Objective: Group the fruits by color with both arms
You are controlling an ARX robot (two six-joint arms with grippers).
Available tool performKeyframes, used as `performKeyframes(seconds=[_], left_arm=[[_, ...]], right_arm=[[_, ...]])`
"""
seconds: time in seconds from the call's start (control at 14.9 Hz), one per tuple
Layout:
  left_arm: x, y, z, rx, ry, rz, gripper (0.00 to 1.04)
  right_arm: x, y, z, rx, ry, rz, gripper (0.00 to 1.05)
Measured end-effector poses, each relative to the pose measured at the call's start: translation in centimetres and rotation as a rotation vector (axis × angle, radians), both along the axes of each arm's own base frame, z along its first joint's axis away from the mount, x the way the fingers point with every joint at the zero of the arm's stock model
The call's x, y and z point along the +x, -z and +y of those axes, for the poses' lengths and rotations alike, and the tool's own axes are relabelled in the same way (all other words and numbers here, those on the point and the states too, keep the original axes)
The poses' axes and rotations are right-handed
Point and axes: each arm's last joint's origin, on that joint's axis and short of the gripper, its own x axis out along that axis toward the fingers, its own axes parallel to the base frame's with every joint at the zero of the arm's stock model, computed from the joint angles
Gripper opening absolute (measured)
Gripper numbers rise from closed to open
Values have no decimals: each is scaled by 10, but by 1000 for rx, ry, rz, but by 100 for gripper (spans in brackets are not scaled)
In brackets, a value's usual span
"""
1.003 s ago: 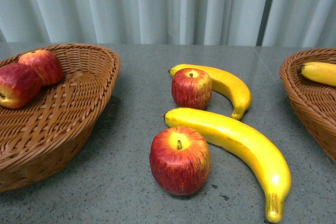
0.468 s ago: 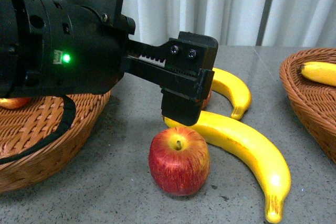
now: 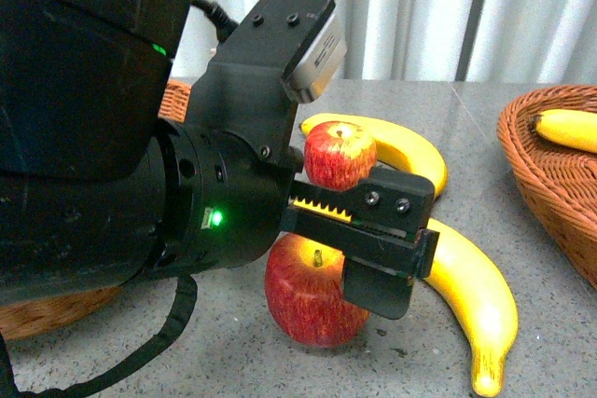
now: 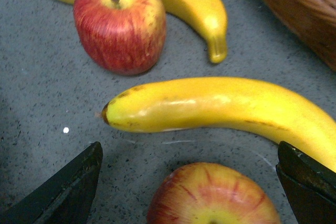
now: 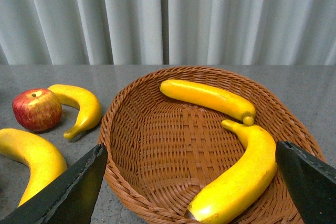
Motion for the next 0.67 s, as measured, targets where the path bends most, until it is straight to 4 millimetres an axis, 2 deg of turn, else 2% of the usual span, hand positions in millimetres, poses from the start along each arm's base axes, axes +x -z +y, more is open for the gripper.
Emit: performKeyframes(seconds=[0.27, 0.33, 0.4, 0.47, 0.6, 0.67], left_arm=[[-11, 16, -8, 32, 34, 53, 98], [-14, 19, -8, 59, 41, 65, 92], [-16, 21, -6, 78, 49, 65, 77], [-18, 20, -4, 88, 55, 61, 69], [-19, 11, 8, 119, 45, 24, 66], [-14, -5, 19, 122, 7, -45, 66]], right_arm=[[0, 0, 0, 0, 0, 0, 98], [0, 0, 0, 0, 0, 0, 98], [0, 0, 0, 0, 0, 0, 98], [0, 0, 0, 0, 0, 0, 98], [0, 0, 0, 0, 0, 0, 98], [0, 0, 0, 0, 0, 0, 98]])
